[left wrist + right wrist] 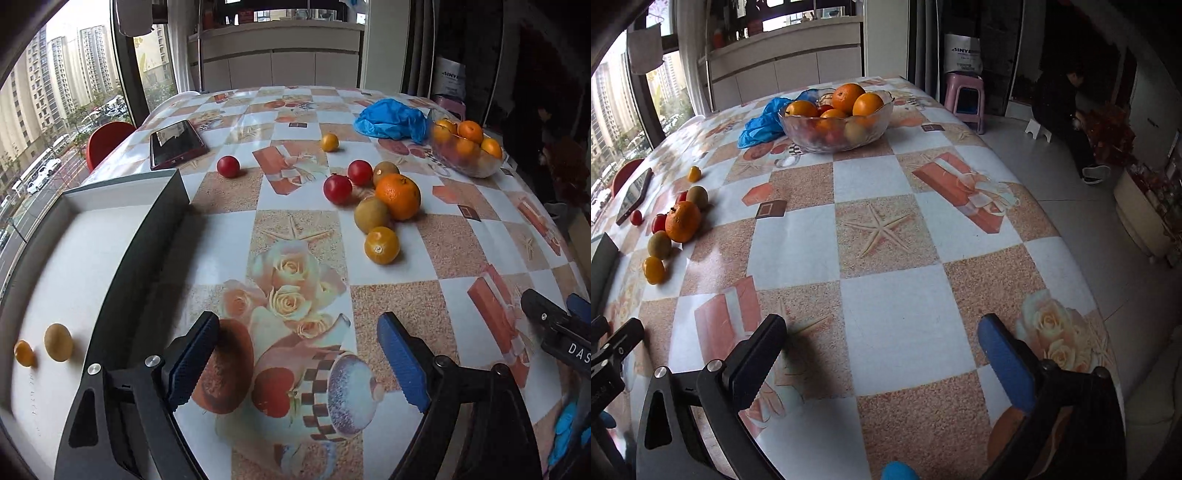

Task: Organize fruits
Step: 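Lift both open tools out of the white tray back over the table, then grasp the large orange with the right tool while the left tool grasps a tangerine, then carry both fruits into the white tray and open both tools, then withdraw both open tools from the white tray over the table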

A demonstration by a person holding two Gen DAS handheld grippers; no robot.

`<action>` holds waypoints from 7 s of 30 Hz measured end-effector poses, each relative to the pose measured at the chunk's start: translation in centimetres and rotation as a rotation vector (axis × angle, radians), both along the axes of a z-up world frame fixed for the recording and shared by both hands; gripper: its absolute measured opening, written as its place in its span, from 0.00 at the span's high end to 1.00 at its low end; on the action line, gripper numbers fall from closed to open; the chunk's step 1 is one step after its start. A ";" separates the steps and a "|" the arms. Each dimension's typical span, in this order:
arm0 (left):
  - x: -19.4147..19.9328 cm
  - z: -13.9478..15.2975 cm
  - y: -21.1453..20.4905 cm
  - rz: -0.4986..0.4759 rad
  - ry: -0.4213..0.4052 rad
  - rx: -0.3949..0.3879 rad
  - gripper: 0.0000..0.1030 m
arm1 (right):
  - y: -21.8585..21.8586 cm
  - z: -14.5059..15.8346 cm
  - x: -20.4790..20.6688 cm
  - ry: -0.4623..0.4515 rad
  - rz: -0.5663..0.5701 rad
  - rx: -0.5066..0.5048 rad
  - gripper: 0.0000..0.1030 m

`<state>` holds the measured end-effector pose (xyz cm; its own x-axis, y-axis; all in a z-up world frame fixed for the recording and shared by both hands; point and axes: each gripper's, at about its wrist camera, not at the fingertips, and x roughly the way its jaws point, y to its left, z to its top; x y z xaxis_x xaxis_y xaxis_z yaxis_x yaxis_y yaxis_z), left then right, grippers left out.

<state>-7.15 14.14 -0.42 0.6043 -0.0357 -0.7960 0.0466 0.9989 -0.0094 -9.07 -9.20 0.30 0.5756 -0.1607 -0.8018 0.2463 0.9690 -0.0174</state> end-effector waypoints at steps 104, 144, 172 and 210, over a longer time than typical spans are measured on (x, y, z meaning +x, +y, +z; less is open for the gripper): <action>3.5 0.6 -3.6 0.019 0.073 -0.041 0.30 | 0.6 0.8 -0.1 -0.104 0.203 0.172 0.61; -3.8 6.1 10.3 0.084 -0.088 -0.104 0.78 | 11.0 3.9 -0.5 -0.053 0.385 0.224 0.61; -6.4 2.2 21.1 0.316 -0.092 -0.089 0.78 | 32.0 4.3 -1.2 0.036 0.805 0.123 0.60; -4.8 4.5 3.4 -0.128 -0.105 0.024 0.04 | 3.1 0.6 0.7 0.077 0.048 0.063 0.15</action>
